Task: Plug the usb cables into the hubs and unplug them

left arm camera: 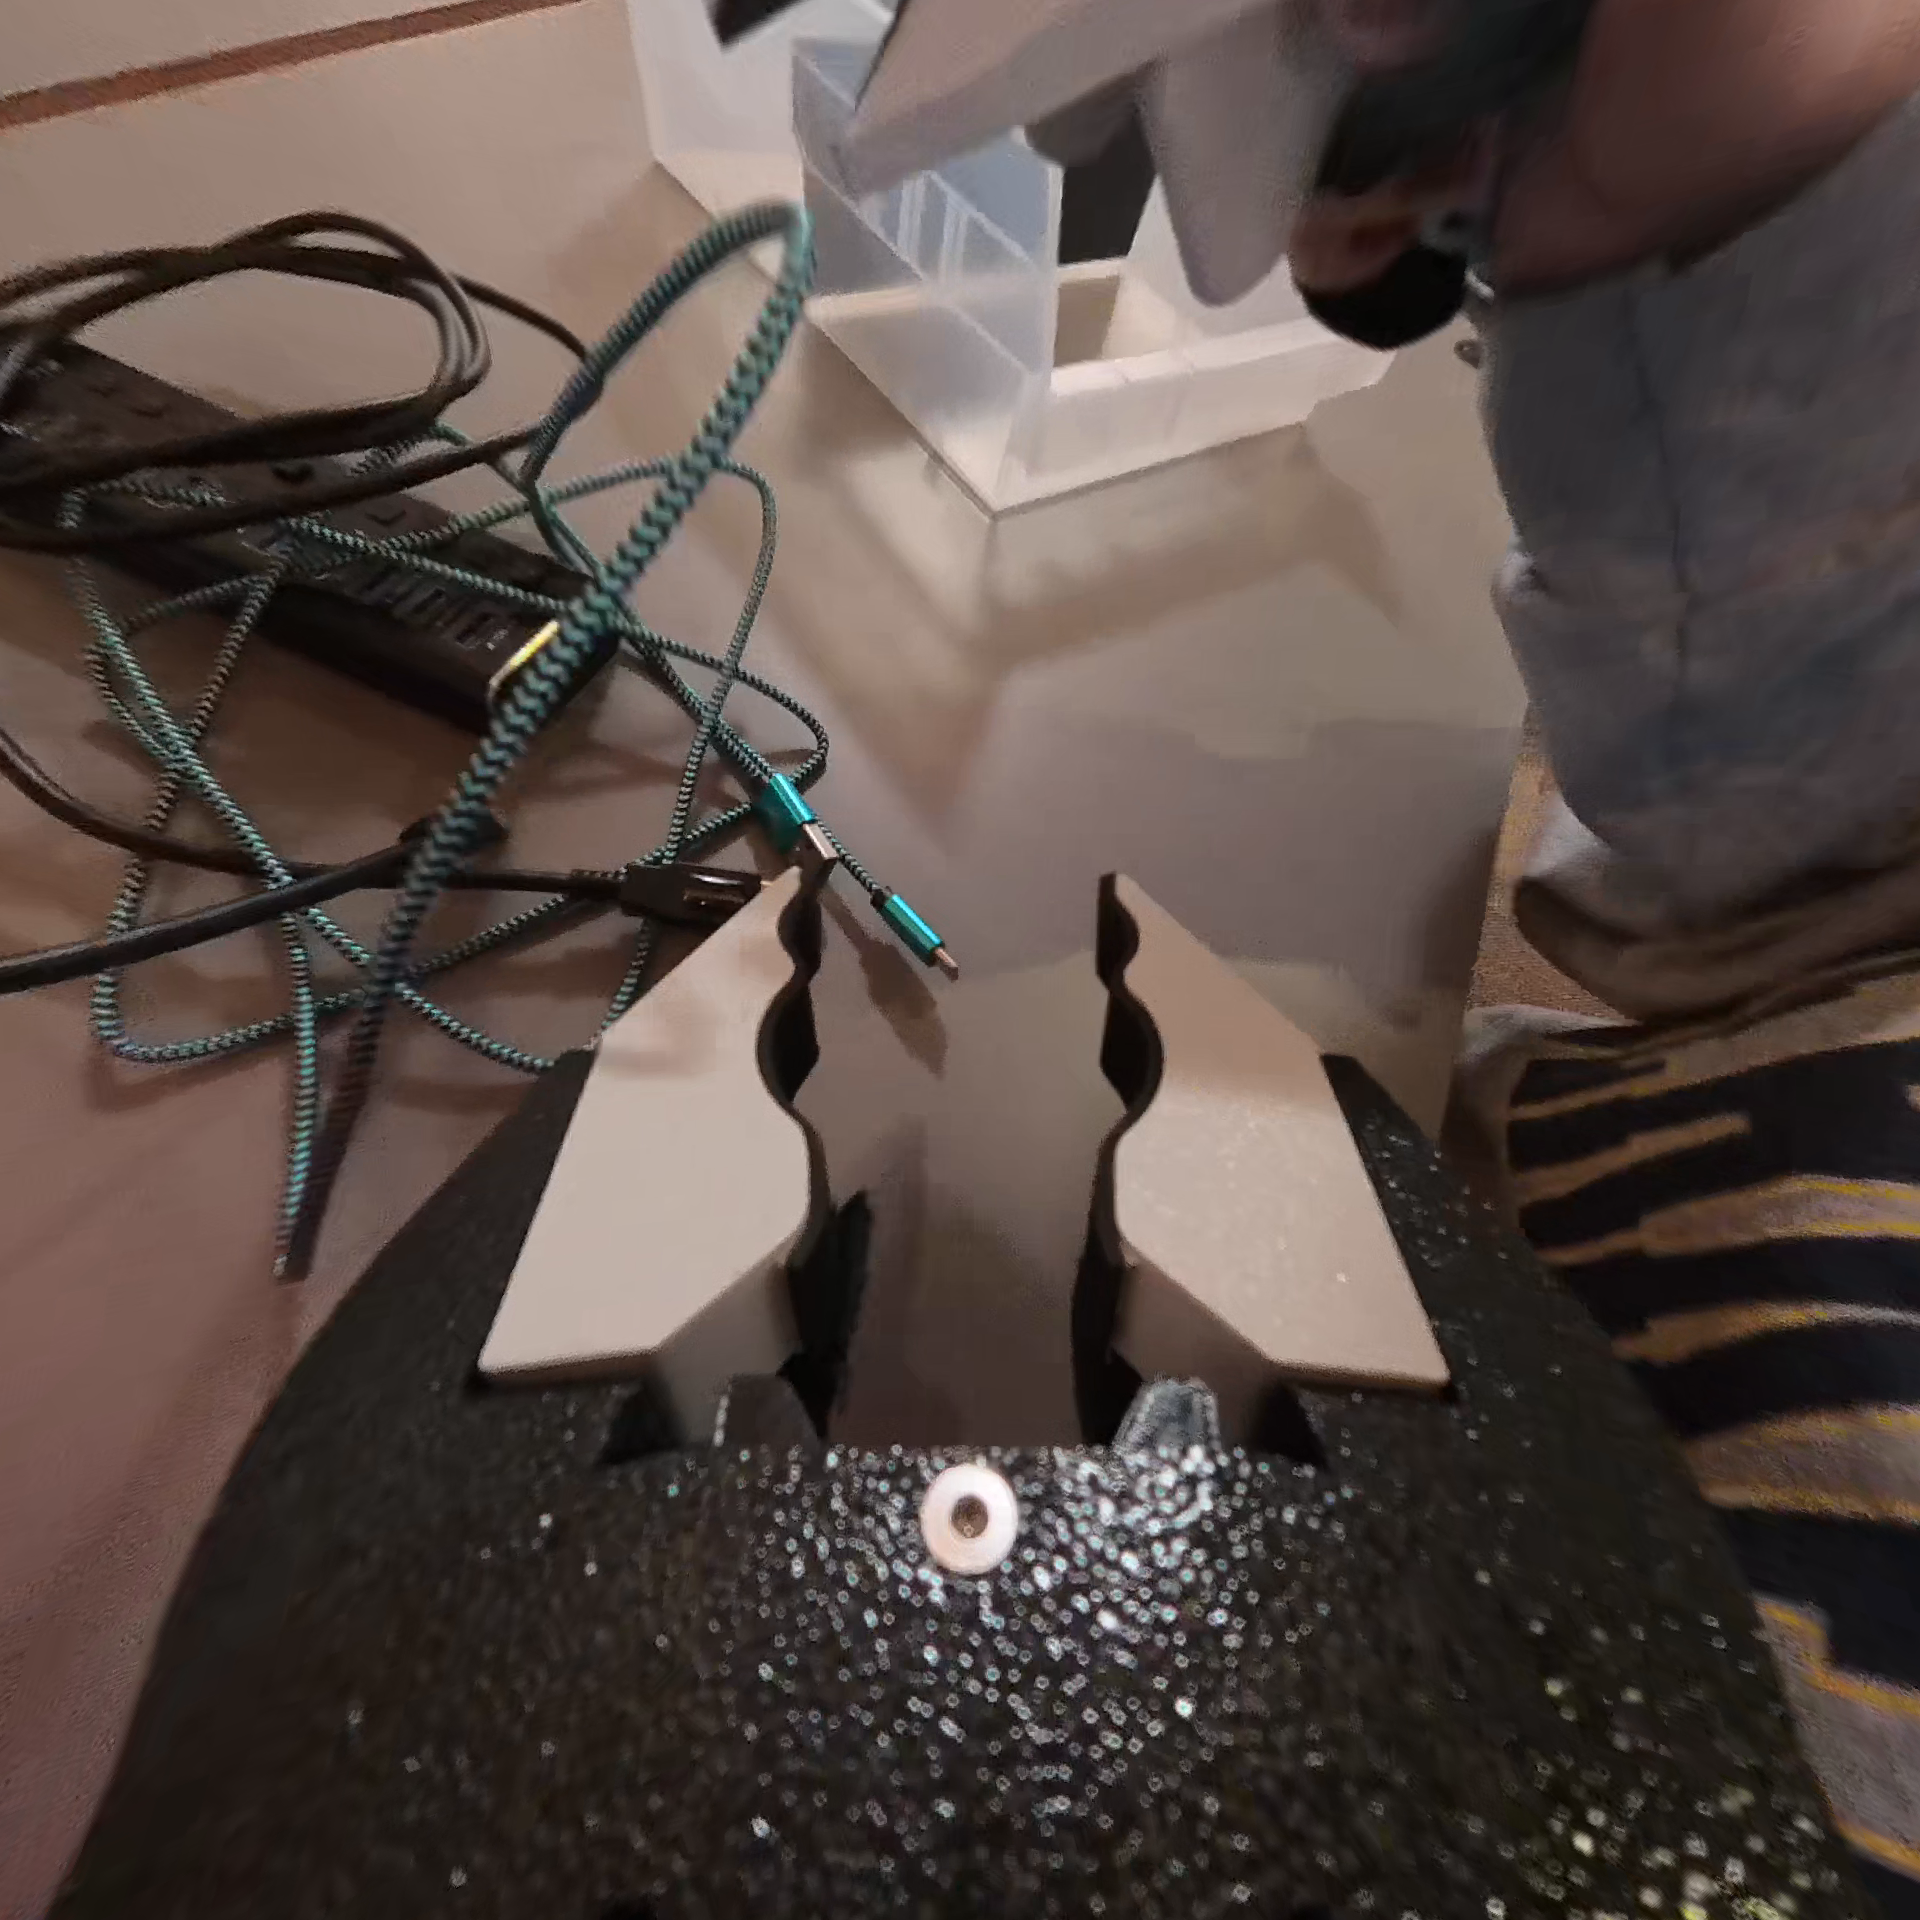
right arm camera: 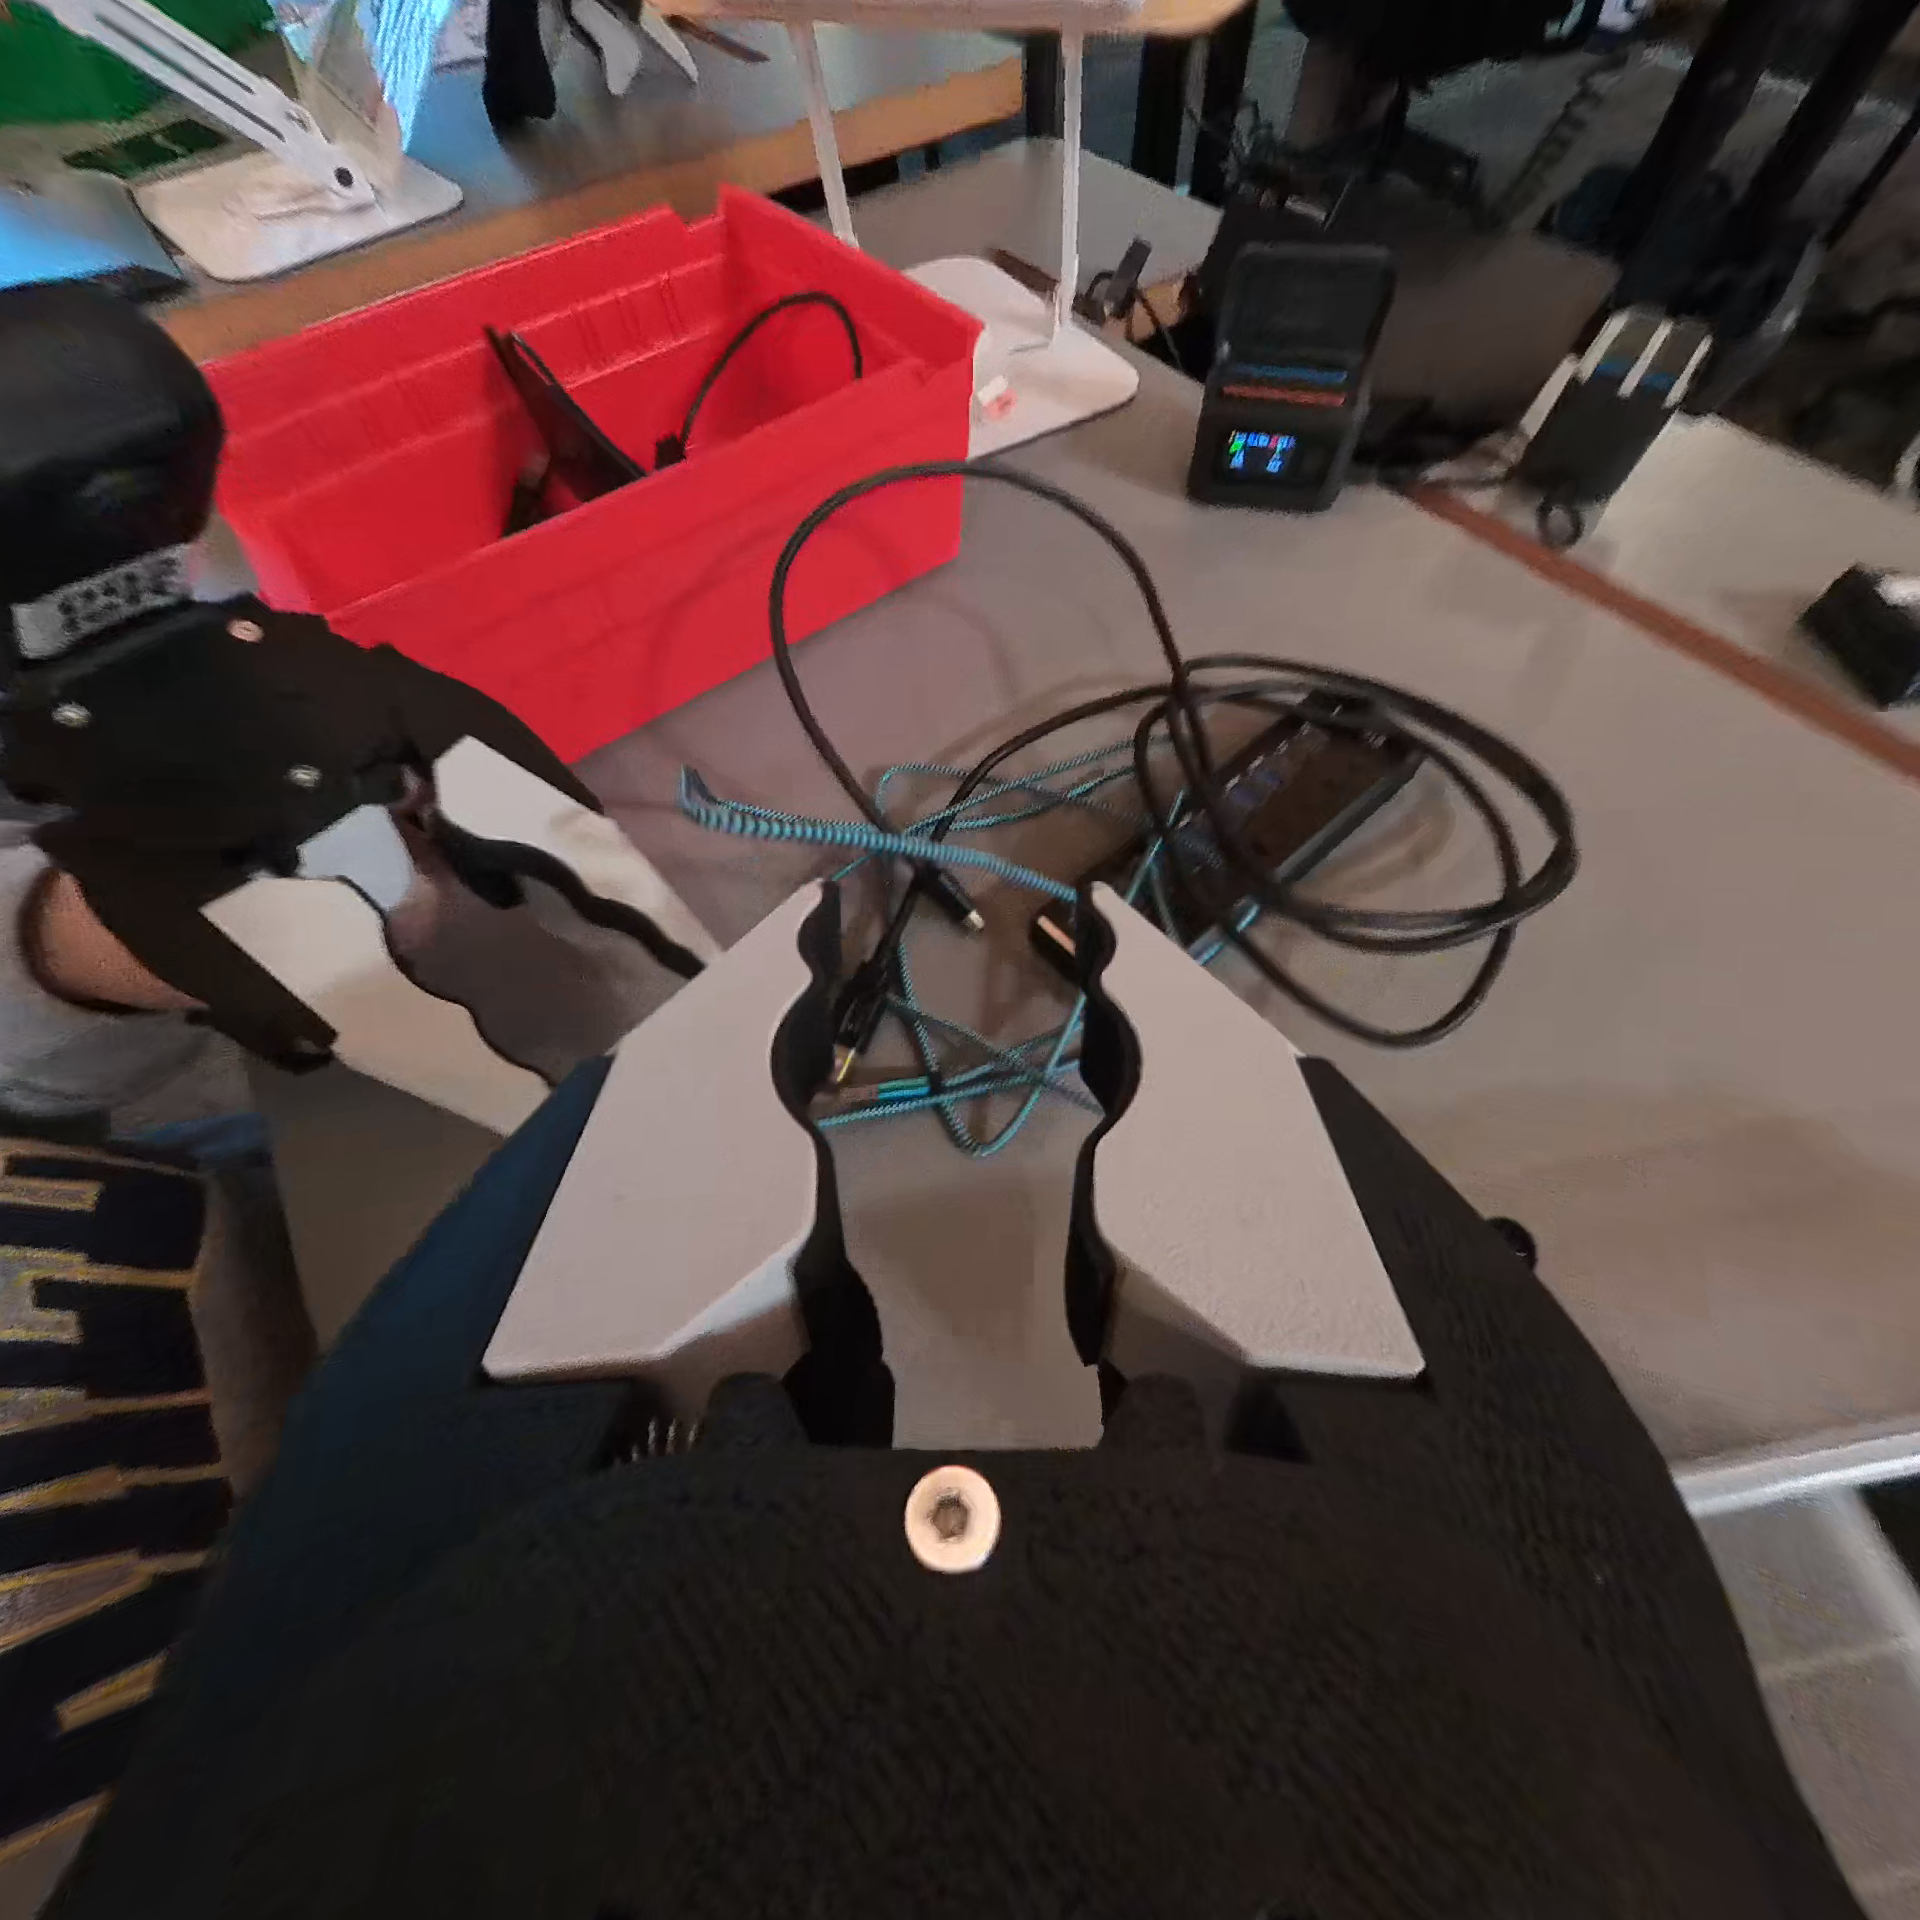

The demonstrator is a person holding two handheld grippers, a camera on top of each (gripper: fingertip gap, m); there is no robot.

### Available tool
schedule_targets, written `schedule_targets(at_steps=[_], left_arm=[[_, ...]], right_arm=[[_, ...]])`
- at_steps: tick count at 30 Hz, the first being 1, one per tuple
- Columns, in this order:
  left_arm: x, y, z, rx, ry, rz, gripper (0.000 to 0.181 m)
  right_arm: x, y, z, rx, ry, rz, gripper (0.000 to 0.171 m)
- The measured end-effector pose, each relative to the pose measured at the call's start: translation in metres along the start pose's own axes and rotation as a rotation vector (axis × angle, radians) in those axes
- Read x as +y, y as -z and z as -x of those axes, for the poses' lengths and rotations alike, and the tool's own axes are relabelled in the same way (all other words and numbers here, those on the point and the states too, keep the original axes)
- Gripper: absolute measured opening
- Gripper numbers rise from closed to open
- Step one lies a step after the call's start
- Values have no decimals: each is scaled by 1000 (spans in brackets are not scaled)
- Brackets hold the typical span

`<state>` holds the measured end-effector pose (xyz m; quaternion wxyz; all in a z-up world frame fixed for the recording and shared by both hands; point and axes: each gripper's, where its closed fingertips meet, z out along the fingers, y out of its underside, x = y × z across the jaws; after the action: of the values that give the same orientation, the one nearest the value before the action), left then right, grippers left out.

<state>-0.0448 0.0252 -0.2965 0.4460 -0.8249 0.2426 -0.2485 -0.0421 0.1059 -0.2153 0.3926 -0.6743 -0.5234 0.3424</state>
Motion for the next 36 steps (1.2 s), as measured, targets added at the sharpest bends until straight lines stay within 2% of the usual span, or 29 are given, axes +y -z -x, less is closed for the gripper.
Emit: schedule_targets(at_steps=[2,4,9,13,17,22,24,32,36], left_arm=[[12,-11,4,-23,-24,51,53],[17,-18,5,-33,-77,75,45],[5,-26,18,-106,-179,49,25],[3,-39,30,-149,-172,85,7],[6,-50,33,-157,-177,116,3],[9,-57,40,-195,-159,150,21],[9,-56,40,-211,-151,153,22],[16,-60,46,-239,-123,194,10],[15,-55,52,-287,-170,192,7]], right_arm=[[18,-2,4,-17,-50,14,41],[34,-5,9,-25,-52,32,37],[72,-12,2,68,-2,141,35],[81,-15,5,59,-52,117,34],[85,-13,7,60,-58,103,33],[83,-9,5,46,-66,79,32],[84,-8,5,37,-70,75,32],[87,-7,5,2,-82,59,32],[87,-7,6,-5,-95,40,33]])
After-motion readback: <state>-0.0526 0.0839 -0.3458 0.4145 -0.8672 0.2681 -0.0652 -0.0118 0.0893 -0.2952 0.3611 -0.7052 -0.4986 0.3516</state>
